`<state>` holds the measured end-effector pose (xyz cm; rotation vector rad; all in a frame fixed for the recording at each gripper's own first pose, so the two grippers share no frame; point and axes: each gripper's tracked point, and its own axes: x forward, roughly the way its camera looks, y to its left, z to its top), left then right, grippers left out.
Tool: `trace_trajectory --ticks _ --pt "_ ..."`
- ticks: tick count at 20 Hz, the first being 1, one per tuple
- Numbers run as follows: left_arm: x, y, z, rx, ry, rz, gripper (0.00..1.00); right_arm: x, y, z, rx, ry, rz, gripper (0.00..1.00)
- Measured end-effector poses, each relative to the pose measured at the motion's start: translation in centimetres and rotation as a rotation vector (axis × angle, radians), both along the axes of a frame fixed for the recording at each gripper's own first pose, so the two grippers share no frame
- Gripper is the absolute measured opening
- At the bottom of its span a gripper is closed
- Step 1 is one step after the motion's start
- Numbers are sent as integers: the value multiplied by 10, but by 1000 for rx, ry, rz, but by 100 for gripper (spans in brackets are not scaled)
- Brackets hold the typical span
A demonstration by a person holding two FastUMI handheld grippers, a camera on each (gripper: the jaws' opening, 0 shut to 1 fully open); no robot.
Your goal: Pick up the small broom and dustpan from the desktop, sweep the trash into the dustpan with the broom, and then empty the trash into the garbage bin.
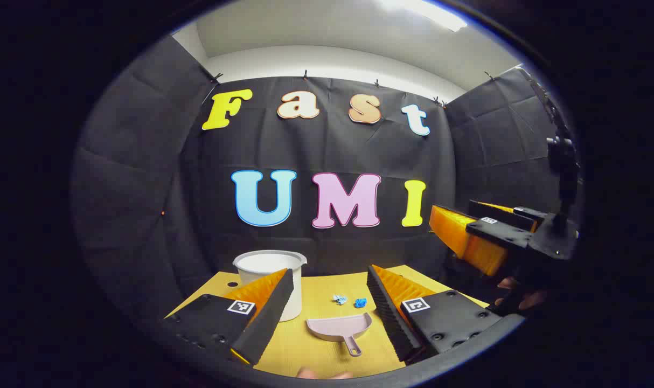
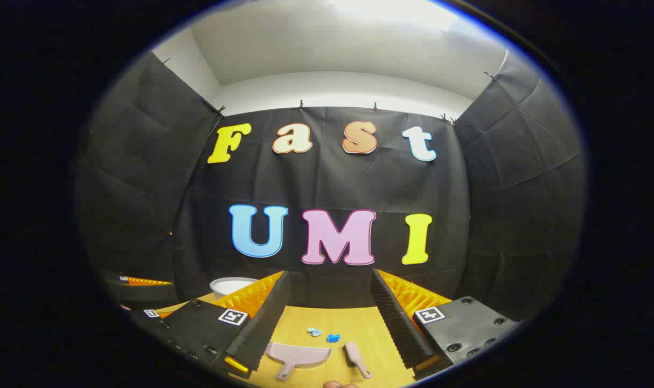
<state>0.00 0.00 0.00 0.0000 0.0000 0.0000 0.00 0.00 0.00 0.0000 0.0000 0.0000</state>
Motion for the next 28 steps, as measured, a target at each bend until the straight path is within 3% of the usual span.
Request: trace_trajectory --ticks 1,2,10,15,16,17,20,21,22,24,25,28 --pt "2 -1 -1 -6 -2 3 82 2 1 -5 0 11 10 97" --pt "4 -2 1 -12 -7 1 82 4 1 -5 1 11 17 92" --pt "16 -21 11 -8 -20 -38 82 13 -19 -16 13 44 4 93" --pt "7 -23 8 7 -19 -42 81 0 -20 -21 24 59 -6 92" --pt "4 -24 8 3 -17 -50 82 -5 -18 -20 12 60 8 97" --pt "2 -26 4 2 -11 -57 81 -9 -19 -22 -3 60 12 92" --pt "-2 -27 -3 6 9 -68 82 -20 -36 -18 -12 41 -29 92" --pt "-4 -28 -4 2 5 -68 82 -22 -40 -19 -2 42 -47 97" --pt "-5 -27 -4 -8 10 -62 82 -23 -42 -21 11 50 -61 92" --pt "-5 -25 -6 -30 19 -57 82 -23 -40 -26 25 67 -69 97" --pt "-7 -22 -4 -30 14 -48 82 -21 -39 -26 24 70 -67 92" --pt "-4 -16 -3 -17 12 -33 82 -15 -41 -25 13 64 -69 92"
